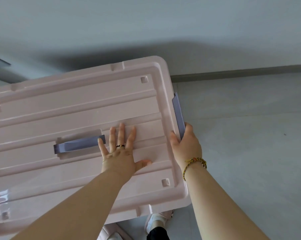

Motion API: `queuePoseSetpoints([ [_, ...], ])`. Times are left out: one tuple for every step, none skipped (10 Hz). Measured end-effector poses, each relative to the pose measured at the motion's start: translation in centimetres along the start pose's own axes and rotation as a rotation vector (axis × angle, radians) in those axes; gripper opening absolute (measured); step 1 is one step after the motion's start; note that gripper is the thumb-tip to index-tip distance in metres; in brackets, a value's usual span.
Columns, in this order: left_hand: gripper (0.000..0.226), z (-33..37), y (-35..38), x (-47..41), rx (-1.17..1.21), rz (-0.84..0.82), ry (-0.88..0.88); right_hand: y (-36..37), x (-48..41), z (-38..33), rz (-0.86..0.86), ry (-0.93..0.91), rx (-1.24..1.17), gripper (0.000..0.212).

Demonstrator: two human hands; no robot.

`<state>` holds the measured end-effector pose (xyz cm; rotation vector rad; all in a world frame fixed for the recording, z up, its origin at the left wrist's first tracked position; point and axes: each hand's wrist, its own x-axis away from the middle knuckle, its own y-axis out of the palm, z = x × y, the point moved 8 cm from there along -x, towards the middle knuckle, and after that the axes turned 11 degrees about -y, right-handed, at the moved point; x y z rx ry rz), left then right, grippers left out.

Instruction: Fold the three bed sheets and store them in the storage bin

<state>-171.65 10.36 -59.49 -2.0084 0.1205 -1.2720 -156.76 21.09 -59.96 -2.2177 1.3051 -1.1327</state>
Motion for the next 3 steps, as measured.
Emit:
queuePoseSetpoints([
  [0.097,-0.4,-0.3,0.3,0.027,0.017,0.007,0.0,0.2,-0.1,-0.077,0.011,0.094,0.047],
  [0.087,-0.9,-1.8,1.1,0.096,0.087,0.05,-2.0,0.6,-2.7,-0.05,-0.038,0.303,0.066],
  [0.057,-2.9,-3.6,1.1,0.306,0.019,0.037,-3.4,1.2,-7.1,-0.003,-0.199,0.339,0.058],
])
